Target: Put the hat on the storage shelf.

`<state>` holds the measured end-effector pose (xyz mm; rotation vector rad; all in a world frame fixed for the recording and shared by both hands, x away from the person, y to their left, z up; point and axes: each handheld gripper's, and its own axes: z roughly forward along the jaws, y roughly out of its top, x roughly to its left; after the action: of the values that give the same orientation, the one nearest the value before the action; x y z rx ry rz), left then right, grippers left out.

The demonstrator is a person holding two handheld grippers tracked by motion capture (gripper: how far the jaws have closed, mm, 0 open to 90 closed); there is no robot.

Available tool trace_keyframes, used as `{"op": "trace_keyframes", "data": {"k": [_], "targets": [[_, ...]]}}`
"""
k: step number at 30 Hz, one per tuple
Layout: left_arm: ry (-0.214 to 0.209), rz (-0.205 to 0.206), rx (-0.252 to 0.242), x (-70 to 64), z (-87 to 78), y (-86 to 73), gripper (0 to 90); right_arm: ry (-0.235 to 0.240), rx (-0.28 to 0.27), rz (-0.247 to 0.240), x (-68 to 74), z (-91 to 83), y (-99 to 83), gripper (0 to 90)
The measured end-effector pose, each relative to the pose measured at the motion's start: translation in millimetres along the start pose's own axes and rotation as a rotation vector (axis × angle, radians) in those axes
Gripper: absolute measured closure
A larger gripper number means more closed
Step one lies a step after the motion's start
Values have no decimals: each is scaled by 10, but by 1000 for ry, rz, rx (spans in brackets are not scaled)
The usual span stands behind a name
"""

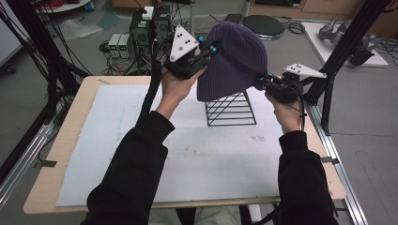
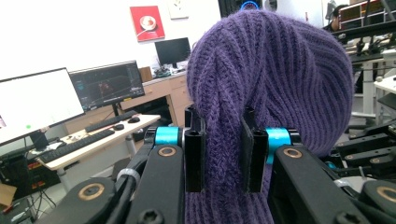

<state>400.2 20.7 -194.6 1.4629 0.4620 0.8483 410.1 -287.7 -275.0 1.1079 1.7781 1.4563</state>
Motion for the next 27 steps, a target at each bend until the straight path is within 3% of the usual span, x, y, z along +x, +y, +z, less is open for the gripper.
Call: {"op": "trace_keyframes", "data": {"k": [11, 20, 27], "targets": [[3, 42, 17, -94, 165, -68, 755, -62, 25, 6, -76, 55, -73, 812], [-11, 63, 39, -186, 281, -164, 750, -89, 41, 42, -182, 11, -194, 812], [-25, 63, 86, -276, 390, -351, 748, -115, 129, 68, -220, 75, -390, 812]]}}
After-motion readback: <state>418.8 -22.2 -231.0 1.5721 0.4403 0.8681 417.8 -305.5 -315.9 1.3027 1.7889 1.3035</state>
